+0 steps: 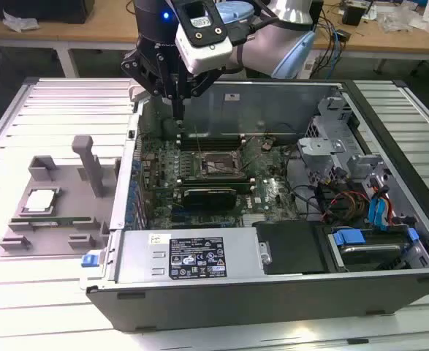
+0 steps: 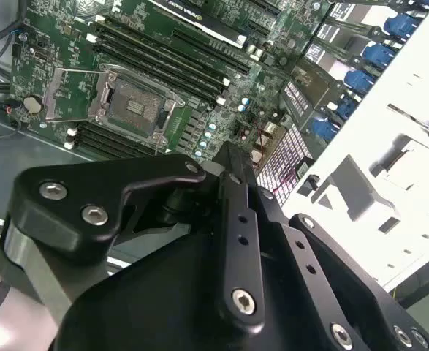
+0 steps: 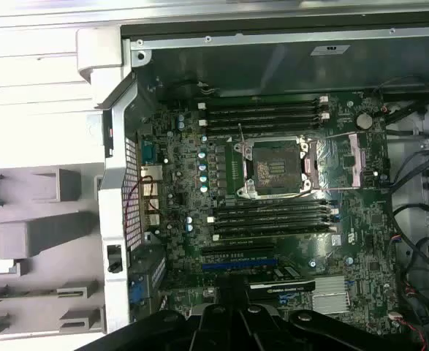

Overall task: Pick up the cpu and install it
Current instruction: 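Reach for the cpu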

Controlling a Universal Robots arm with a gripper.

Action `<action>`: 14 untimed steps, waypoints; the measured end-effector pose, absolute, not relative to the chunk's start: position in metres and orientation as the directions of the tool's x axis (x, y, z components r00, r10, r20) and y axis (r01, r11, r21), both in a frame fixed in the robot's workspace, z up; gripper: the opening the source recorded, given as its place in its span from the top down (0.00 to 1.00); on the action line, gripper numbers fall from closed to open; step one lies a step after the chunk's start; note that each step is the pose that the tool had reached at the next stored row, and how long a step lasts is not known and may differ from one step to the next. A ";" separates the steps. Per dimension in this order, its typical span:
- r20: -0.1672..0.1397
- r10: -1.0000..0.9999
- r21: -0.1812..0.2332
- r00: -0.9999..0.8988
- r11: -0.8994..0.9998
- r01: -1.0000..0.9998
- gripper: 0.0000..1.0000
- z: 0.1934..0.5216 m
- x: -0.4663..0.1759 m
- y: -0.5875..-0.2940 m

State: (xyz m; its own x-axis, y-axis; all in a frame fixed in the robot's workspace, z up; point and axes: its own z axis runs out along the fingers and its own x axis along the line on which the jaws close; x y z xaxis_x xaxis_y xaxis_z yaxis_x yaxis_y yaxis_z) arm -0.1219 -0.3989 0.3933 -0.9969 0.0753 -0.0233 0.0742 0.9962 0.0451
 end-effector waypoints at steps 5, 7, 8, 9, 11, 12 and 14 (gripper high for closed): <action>-0.023 0.075 0.045 -0.997 0.996 0.074 0.89 0.393 -0.122 -0.399; -0.023 0.075 0.045 -0.997 0.996 0.074 0.89 0.393 -0.122 -0.399; -0.023 0.075 0.045 -0.997 0.996 0.074 0.89 0.393 -0.122 -0.399; -0.023 0.075 0.045 -0.997 0.996 0.074 0.89 0.393 -0.122 -0.399; -0.023 0.075 0.045 -0.997 0.996 0.074 0.89 0.393 -0.122 -0.399; -0.023 0.075 0.045 -0.997 0.996 0.074 0.89 0.393 -0.124 -0.399; -0.023 0.075 0.045 -0.997 0.996 0.074 0.89 0.393 -0.126 -0.399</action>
State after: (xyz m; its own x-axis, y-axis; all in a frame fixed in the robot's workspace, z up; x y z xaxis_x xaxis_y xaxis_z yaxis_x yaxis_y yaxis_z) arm -0.1258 -0.3988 0.3933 -0.9969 0.0753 -0.0233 0.0742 0.9962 0.0451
